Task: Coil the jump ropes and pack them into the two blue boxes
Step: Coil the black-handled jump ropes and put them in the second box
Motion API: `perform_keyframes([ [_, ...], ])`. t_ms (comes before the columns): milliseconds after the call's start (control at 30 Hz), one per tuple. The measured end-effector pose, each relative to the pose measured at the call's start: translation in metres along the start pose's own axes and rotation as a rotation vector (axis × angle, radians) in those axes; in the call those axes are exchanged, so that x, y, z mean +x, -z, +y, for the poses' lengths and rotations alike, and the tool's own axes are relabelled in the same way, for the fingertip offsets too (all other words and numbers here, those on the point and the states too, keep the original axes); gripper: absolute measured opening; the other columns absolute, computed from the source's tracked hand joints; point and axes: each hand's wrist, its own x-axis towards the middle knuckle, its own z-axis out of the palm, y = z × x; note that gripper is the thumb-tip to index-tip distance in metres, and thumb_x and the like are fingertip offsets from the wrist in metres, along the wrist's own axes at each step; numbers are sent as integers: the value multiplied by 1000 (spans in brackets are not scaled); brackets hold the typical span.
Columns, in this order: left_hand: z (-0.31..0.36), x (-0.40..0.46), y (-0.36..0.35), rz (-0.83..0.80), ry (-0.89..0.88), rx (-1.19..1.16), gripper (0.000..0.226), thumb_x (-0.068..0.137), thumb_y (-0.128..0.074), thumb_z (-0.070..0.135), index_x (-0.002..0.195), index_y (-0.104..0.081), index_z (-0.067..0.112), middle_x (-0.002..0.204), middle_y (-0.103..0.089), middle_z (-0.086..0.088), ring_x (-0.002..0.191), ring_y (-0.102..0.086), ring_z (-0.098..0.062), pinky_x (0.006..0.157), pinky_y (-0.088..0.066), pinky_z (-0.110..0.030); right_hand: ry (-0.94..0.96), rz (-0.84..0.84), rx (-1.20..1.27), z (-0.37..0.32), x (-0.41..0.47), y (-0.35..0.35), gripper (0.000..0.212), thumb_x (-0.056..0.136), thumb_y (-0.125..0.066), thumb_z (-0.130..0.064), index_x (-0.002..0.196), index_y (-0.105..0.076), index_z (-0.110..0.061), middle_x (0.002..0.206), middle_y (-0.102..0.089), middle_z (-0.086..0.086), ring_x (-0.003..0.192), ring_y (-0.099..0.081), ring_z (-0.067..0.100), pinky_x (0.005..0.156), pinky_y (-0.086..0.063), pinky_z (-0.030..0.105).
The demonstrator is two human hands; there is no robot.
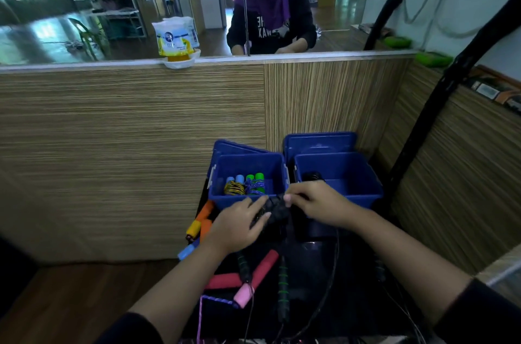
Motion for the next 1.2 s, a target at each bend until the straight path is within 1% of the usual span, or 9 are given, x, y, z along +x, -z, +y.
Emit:
perform_keyframes([
  [133,23,-2,14,-48,-180,-204,61,101,-24,50,148,-31,11,104,-61,-8,95,-59,-23,79,-49,-40,-13,-6,152,18,4,17,18,96,-53,-22,89,-66,-12,79,-62,-10,72,-54,-8,70,-38,9],
  [233,46,-1,32,-70,-253,-299,79,93,-46,56,154,-6,23,122,-59,-5,111,-55,-17,93,-45,-30,-49,-50,403,28,3,20,22,92,-58,-26,98,-70,-8,90,-67,11,85,-59,5,78,-44,22],
  [400,56,7,46,116,-284,-307,55,93,-55,49,140,-47,23,101,-58,-3,88,-59,-16,73,-51,-36,-206,-122,973,28,-2,20,22,86,-61,-18,98,-66,0,93,-67,15,91,-63,24,79,-52,29],
  [567,58,5,50,125,-219,-484,46,89,-63,35,129,-54,15,109,-61,-1,100,-61,-15,82,-51,-37,-328,-240,1147,27,-2,9,34,93,-52,-27,108,-62,2,99,-66,14,93,-63,23,79,-54,30],
  [700,62,8,48,245,-173,-550,42,89,-61,32,126,-55,14,113,-64,-1,107,-60,-13,90,-50,-33,-387,-54,1367,33,7,-18,25,98,-44,-18,114,-54,-2,96,-58,15,82,-56,20,74,-46,29],
  [800,65,13,48,342,-90,-574,39,90,-59,31,124,-57,11,116,-64,2,110,-60,-9,92,-50,-30,-342,-51,1292,24,2,-36,16,95,-47,-22,97,-53,-8,66,-51,3,57,-41,13,59,-37,28],
  [933,54,31,57,576,147,-583,30,91,-54,37,113,-57,17,92,-64,9,83,-62,-3,72,-49,-21,-410,-193,983,15,-19,-66,42,97,-38,-48,96,-64,-15,60,-54,7,54,-54,20,58,-46,27],
  [1000,36,38,61,630,280,-478,35,89,-51,47,113,-57,21,89,-63,9,78,-61,-6,67,-49,-25,-374,-181,838,9,-30,-74,40,98,-37,-45,91,-61,-14,56,-52,3,49,-53,17,56,-41,27],
  [1200,-8,25,34,302,140,179,54,85,-47,58,118,-63,18,84,-60,-3,66,-64,-25,48,-47,-29,-6,-57,38,-15,-33,-38,24,97,-47,-31,91,-59,-11,77,-64,5,69,-58,18,65,-46,29],
])
